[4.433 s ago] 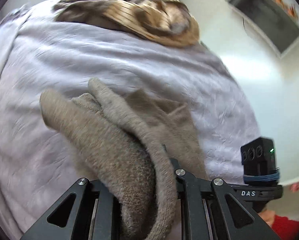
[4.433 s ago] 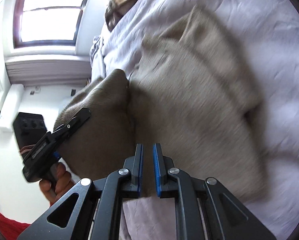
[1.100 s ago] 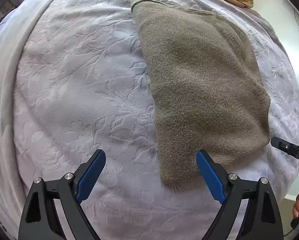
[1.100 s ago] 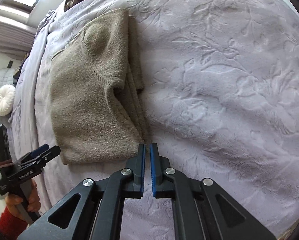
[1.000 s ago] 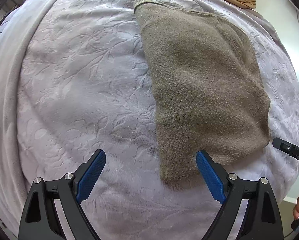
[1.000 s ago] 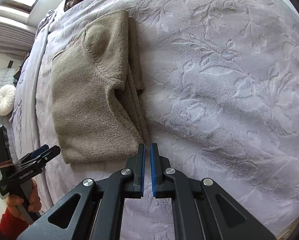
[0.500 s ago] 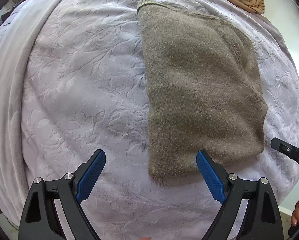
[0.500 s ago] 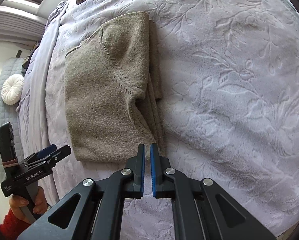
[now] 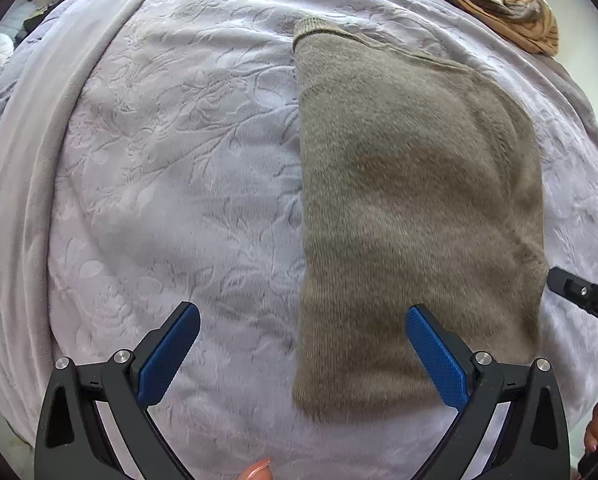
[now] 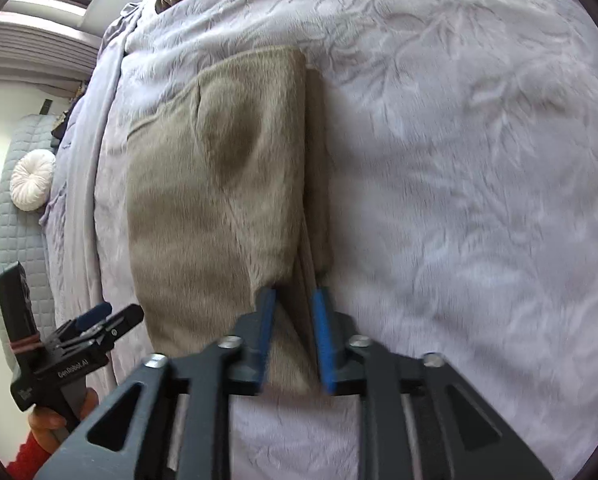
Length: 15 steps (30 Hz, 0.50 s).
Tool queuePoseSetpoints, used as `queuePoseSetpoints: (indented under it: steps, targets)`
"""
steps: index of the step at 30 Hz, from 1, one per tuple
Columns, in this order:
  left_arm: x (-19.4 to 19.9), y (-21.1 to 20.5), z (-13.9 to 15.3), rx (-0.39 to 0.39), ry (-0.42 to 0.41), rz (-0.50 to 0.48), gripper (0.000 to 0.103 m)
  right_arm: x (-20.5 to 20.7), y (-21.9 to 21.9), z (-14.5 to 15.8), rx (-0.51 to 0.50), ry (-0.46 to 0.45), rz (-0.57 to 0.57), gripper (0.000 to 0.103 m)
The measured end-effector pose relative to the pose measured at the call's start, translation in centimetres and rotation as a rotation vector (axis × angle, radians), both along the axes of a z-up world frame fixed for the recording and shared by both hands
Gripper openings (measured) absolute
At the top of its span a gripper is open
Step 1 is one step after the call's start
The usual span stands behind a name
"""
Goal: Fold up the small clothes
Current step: 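Pinch and straighten the folded sweater edge with the right gripper, then grasp the folded sweater edge with the right gripper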
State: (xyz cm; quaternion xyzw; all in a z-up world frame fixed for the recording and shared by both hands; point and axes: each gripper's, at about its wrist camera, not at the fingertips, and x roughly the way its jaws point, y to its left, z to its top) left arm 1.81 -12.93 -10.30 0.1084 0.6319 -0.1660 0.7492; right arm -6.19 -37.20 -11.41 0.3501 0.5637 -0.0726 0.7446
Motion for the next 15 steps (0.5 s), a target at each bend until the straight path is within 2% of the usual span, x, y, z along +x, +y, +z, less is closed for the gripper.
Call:
queuePoseSetpoints:
  steps: [7, 8, 9, 10, 11, 15]
  targets:
    - [3.0, -1.1, -0.1, -0.031, 0.004, 0.046, 0.103, 3.6, -2.5, -1.0, 0.083, -0.09, -0.029, 0.045]
    - [3.5, -1.1, -0.1, -0.034, 0.005, 0.052, 0.103, 4.0, -2.6, -1.3, 0.089, -0.09, -0.026, 0.042]
    - [4.4, -1.1, -0.4, -0.036, 0.007, 0.059, 0.103, 4.6, -2.7, -2.0, 0.089, -0.078, -0.023, 0.023]
    - [4.9, -1.0, -0.6, -0.035, 0.01, 0.063, 0.103, 5.1, -2.7, -2.6, 0.091, -0.053, -0.023, 0.012]
    - [5.3, -1.0, -0.7, -0.033, 0.011, 0.068, 0.103, 5.5, -2.7, -2.7, 0.105, -0.056, -0.022, 0.009]
    - [6.3, -1.0, -0.9, -0.02, -0.013, 0.073, 0.103, 6.4, -1.2, -0.2, 0.068, -0.177, 0.084, 0.009]
